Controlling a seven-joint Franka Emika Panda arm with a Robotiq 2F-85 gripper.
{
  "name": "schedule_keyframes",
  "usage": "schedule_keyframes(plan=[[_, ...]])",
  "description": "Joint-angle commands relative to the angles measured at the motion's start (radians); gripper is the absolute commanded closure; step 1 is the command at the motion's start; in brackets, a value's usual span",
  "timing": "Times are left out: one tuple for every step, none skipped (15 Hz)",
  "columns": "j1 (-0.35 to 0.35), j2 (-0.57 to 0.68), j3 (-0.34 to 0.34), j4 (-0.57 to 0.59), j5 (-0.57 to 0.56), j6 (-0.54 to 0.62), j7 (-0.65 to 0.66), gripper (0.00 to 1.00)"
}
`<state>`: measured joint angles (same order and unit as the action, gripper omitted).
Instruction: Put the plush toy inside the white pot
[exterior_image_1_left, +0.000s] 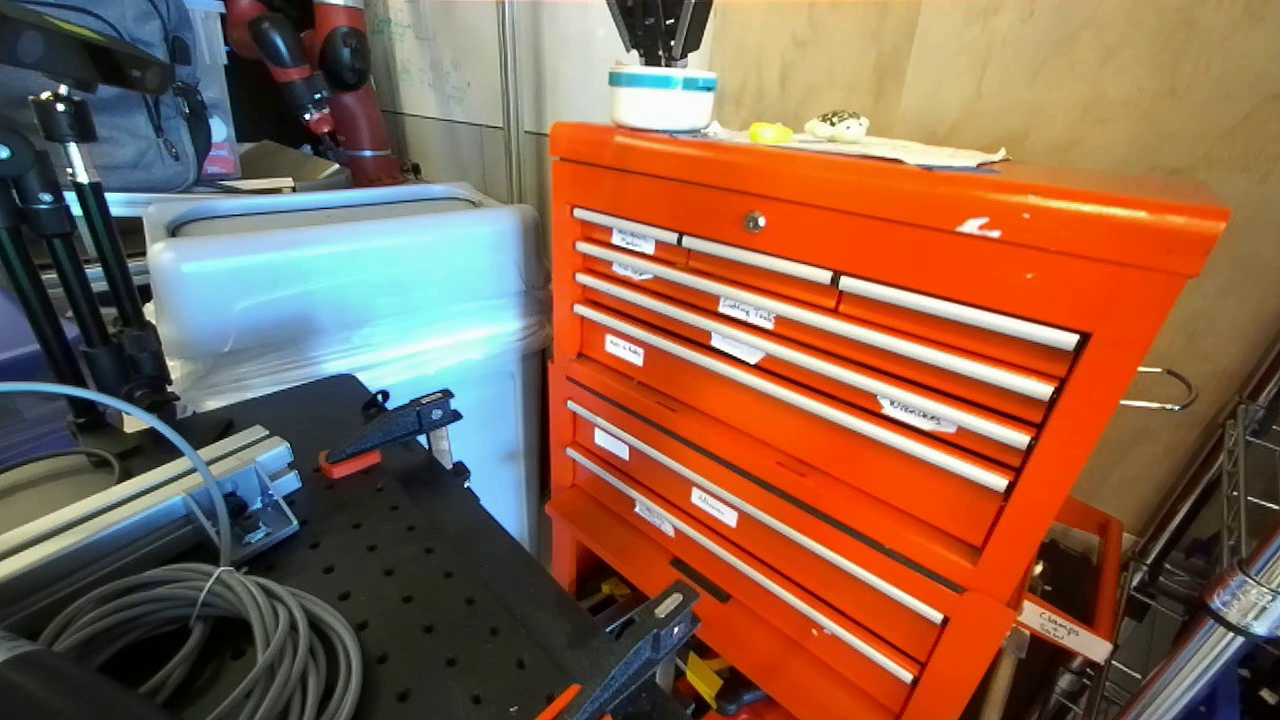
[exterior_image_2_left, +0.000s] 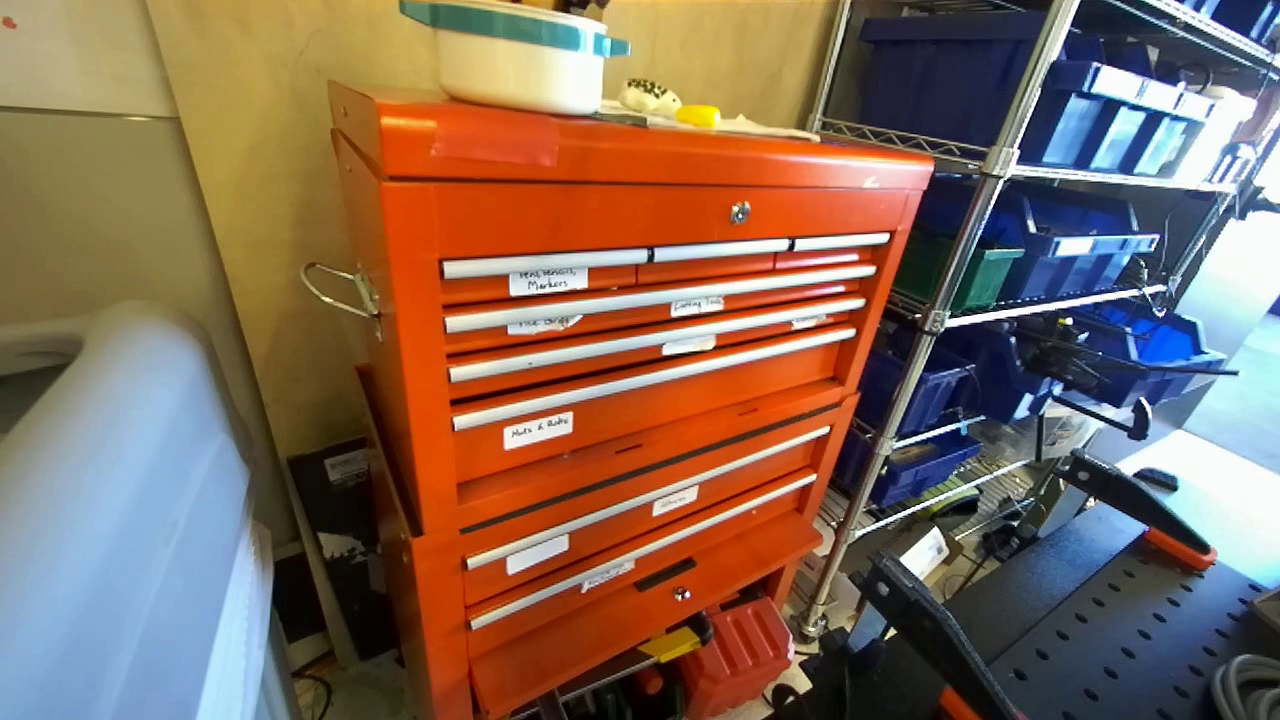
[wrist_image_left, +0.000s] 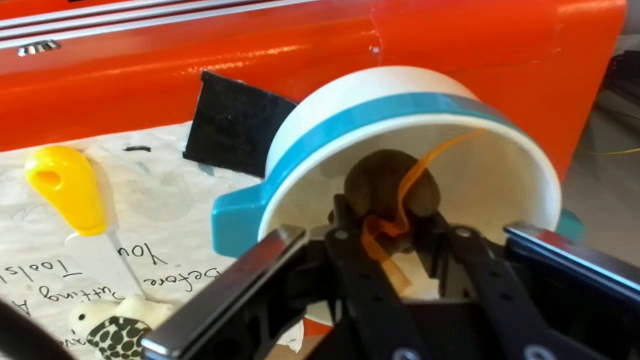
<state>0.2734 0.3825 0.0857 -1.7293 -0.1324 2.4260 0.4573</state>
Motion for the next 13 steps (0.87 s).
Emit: schedule_keyframes(plan=[[0.017,-0.016,-0.024,0.001,-0.02,0.017,0.022,0.36],[0.016,-0.023,-0.025,0.0,-0.019,0.017,0.021,0.29],[0.012,-0.03,-0.025,0.0,-0.015,0.011,0.017,0.21],[0.008,-0.039,-0.024,0.002,-0.008,0.002,0.012,0.15],[0.003,-0.049,-0.022,0.005,0.002,-0.01,0.003,0.08],[-0.006,-0.061,-0.017,0.007,0.017,-0.024,-0.007,0.01],[-0.024,-0.079,-0.004,0.012,0.059,-0.068,-0.031,0.0],[-0.039,-0.097,0.006,0.018,0.097,-0.123,-0.051,0.0],[-0.054,-0.12,0.012,0.025,0.134,-0.207,-0.08,0.0],[-0.024,-0.069,-0.007,0.019,0.072,-0.1,-0.029,0.0],[-0.035,-0.088,-0.003,0.025,0.096,-0.149,-0.047,0.0],[-0.043,-0.103,0.0,0.026,0.108,-0.175,-0.058,0.0],[-0.047,-0.113,0.001,0.026,0.115,-0.186,-0.063,0.0]])
